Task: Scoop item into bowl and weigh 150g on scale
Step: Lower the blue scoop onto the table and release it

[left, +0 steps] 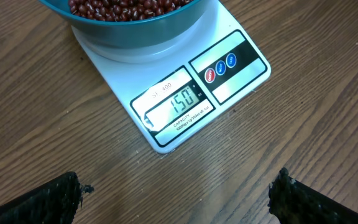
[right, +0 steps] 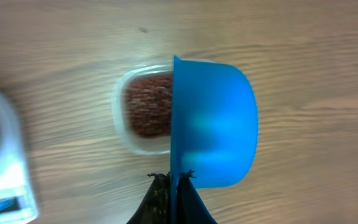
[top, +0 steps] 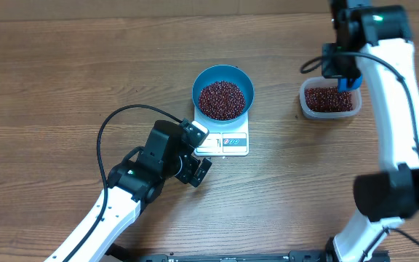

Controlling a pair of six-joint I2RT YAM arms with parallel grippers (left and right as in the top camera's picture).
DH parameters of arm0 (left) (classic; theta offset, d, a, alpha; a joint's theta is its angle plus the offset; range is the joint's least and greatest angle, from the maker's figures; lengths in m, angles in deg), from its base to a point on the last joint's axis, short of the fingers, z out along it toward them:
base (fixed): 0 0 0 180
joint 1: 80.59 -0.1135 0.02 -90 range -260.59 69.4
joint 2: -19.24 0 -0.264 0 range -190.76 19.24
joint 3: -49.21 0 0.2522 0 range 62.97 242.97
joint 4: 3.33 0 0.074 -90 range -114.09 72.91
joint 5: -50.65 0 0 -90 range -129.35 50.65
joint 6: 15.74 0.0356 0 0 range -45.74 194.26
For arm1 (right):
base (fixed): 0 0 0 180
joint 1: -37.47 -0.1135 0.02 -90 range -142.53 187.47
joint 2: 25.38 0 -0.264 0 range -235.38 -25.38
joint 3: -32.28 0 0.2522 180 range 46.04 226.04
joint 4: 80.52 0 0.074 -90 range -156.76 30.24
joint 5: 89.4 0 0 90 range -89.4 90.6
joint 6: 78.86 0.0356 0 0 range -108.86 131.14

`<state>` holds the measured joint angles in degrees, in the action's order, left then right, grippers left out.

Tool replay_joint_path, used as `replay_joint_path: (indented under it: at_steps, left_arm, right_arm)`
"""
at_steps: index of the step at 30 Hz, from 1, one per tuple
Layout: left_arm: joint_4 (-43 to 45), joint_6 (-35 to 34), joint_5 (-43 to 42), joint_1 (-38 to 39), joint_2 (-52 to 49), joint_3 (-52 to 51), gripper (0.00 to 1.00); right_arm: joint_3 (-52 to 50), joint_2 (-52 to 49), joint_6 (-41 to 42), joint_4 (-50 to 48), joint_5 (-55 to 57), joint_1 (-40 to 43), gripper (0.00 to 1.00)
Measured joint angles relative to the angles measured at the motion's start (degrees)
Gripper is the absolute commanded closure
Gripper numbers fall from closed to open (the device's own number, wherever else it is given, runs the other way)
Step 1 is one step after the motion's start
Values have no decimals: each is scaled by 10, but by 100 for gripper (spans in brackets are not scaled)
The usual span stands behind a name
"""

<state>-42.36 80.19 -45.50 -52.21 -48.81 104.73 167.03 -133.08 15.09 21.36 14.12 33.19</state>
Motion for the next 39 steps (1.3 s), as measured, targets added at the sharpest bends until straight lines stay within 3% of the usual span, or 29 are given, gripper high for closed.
replay_joint_path:
  at_steps: [10, 13, 16, 26, 29, 39]
  left_arm:
    - [0, 0, 0, 0, 0, 0, 0]
    - [0, 0, 0, 0, 0, 0, 0]
    - [0, 0, 0, 0, 0, 0, 1]
    - [0, 0, 0, 0, 0, 0, 0]
    - [0, 0, 0, 0, 0, 0, 0]
    - [0, 0, 0, 0, 0, 0, 1]
  right_arm:
    - [-6, 178, -108, 90, -285, 219, 96]
    - [-74, 186, -152, 88, -369, 252, 96]
    - [-206, 180, -200, 66, -434, 257, 96]
    - [-475, 185, -242, -89, -478, 257, 96]
    - [-534, 185, -226, -154, -479, 257, 89]
    - [-588, 173, -153, -242, -478, 257, 87]
